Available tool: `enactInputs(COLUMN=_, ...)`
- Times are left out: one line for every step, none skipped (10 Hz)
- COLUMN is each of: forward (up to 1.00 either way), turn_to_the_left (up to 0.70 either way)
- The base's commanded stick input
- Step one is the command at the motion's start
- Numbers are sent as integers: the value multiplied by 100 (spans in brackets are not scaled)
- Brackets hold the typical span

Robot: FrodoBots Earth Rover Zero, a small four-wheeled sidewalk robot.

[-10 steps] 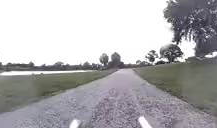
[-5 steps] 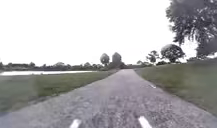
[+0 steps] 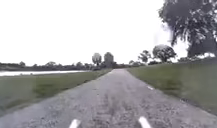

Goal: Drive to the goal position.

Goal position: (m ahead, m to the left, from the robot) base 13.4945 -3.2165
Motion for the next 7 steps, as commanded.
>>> enactInputs(forward=70, turn_to_the_left=0)
enactInputs(forward=70, turn_to_the_left=0)
enactInputs(forward=70, turn_to_the_left=0)
enactInputs(forward=70, turn_to_the_left=0)
enactInputs(forward=70, turn_to_the_left=0)
enactInputs(forward=70, turn_to_the_left=0)
enactInputs(forward=70, turn_to_the_left=0)
